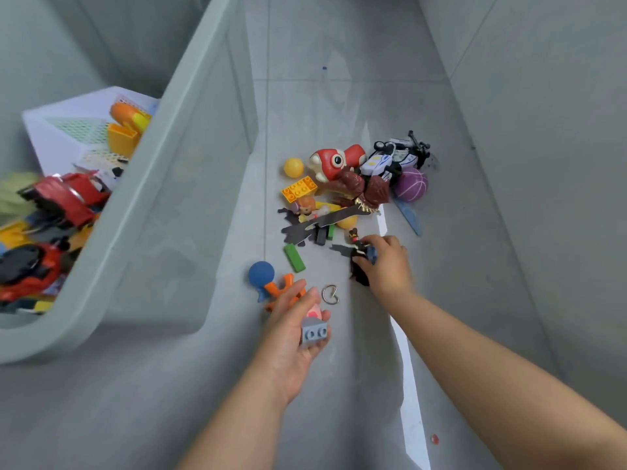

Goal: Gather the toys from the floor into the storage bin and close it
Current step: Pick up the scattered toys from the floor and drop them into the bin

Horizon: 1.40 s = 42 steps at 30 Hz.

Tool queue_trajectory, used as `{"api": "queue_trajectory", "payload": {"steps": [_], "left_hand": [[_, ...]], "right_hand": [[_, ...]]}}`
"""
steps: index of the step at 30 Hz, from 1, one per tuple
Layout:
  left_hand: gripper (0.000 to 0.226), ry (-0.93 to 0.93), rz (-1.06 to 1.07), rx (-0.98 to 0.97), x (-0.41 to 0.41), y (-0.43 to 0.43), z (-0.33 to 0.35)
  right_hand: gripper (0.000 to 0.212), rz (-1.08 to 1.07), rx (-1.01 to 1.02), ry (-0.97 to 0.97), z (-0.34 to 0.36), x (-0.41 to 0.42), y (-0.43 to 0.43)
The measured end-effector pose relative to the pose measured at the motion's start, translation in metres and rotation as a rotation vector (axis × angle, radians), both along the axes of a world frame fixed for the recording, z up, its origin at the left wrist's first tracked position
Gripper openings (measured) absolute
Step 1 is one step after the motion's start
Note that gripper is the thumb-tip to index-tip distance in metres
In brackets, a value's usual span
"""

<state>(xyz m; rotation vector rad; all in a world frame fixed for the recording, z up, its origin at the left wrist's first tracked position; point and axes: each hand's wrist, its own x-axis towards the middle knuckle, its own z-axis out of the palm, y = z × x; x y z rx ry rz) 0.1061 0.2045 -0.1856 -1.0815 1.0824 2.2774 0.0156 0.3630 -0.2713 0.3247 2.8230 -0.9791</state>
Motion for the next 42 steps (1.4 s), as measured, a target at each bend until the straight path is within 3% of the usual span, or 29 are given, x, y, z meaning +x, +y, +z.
{"api": "queue_trajectory", "payload": {"steps": [5, 10, 13, 17, 21, 23, 26, 31, 35, 38, 42], "left_hand": [[0.04, 0.082, -0.009, -0.073, -0.004, 0.004, 0.003], [0.074, 0.291, -0.052, -0.161, -0.016, 0.02, 0.031], [0.071, 0.468, -0.014, -0.172, -0.026, 0.017, 0.062], [0.081, 0.734, 0.05, -0.264, -0.037, -0.004, 0.11], [0.087, 0.877, 0.158, -0.521, -0.044, -0.057, 0.159], [0.092, 0.877, 0.156, -0.676, -0.045, -0.095, 0.174], [0.092, 0.755, 0.075, -0.878, -0.042, -0.152, 0.176], [0.11, 0.544, 0.01, -0.89, -0.037, -0.214, 0.147], [0.107, 0.498, -0.123, -1.048, -0.037, -0.219, 0.149], [0.089, 0.581, -0.132, -1.112, -0.041, -0.207, 0.162], [0.059, 0.808, 0.042, -0.91, -0.05, -0.165, 0.179]], "right_hand": [[0.026, -0.125, -0.249, 0.101, 0.028, 0.019, 0.009], [0.034, 0.076, -0.393, 0.324, 0.106, 0.04, -0.007], [0.035, 0.171, -0.378, 0.43, 0.156, 0.041, -0.016], [0.032, 0.281, -0.495, 0.443, 0.223, 0.034, -0.044], [0.03, 0.453, -0.621, 0.393, 0.265, 0.02, -0.095], [0.028, 0.526, -0.646, 0.274, 0.277, 0.011, -0.13], [0.024, 0.682, -0.524, 0.104, 0.282, 0.002, -0.188], [0.027, 0.747, -0.353, -0.09, 0.256, 0.004, -0.261], [0.043, 0.627, -0.407, -0.088, 0.247, 0.004, -0.273], [0.045, 0.487, -0.57, -0.029, 0.257, 0.008, -0.257], [0.04, 0.424, -0.62, 0.089, 0.269, 0.011, -0.204]]}}
